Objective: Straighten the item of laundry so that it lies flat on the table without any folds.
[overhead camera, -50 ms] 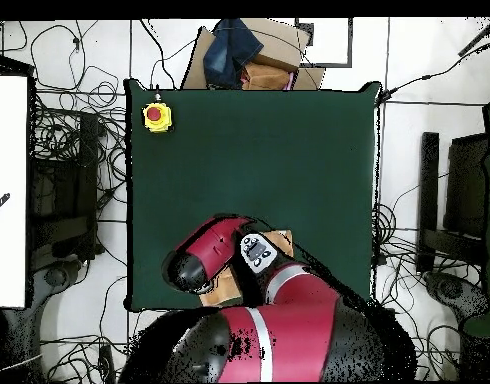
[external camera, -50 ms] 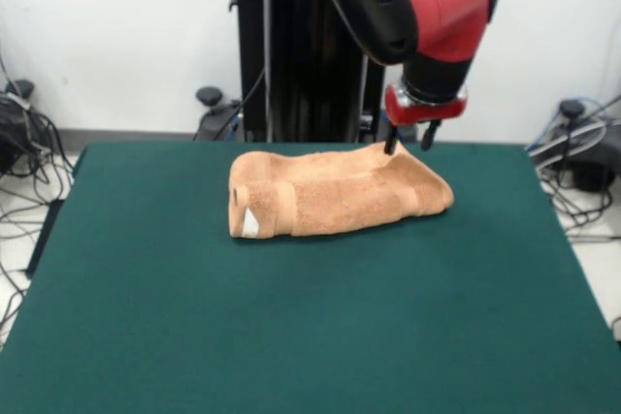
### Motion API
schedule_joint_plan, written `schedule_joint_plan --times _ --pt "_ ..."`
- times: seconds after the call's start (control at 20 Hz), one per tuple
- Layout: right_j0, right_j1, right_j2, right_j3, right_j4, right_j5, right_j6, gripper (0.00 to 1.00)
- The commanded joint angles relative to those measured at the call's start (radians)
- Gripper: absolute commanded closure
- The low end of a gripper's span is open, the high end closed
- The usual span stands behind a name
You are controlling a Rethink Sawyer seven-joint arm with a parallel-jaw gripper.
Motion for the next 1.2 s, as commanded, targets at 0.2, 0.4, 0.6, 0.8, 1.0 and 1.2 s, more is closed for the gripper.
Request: schedule_joint_plan --times 0.2,0.4,0.6,0.8,1.0,1.2 --pt "-0.002 0.156 0.092 -0.208 -0.063 0.086 -0.321 0.0" --pt "0.002 0.192 0.069 -0.23 -0.106 0.032 -0.293 0.0" --pt "0.005 0.161 0.065 -0.165 -0.115 -0.004 -0.251 0.0" --pt "0.019 0.178 0.073 -0.2 -0.114 0.027 -0.255 0.0" --pt "0.004 0.162 0.086 -0.189 -0.094 0.06 -0.287 0.0" --pt "0.002 0.148 0.092 -0.174 -0.083 0.074 -0.295 0.0"
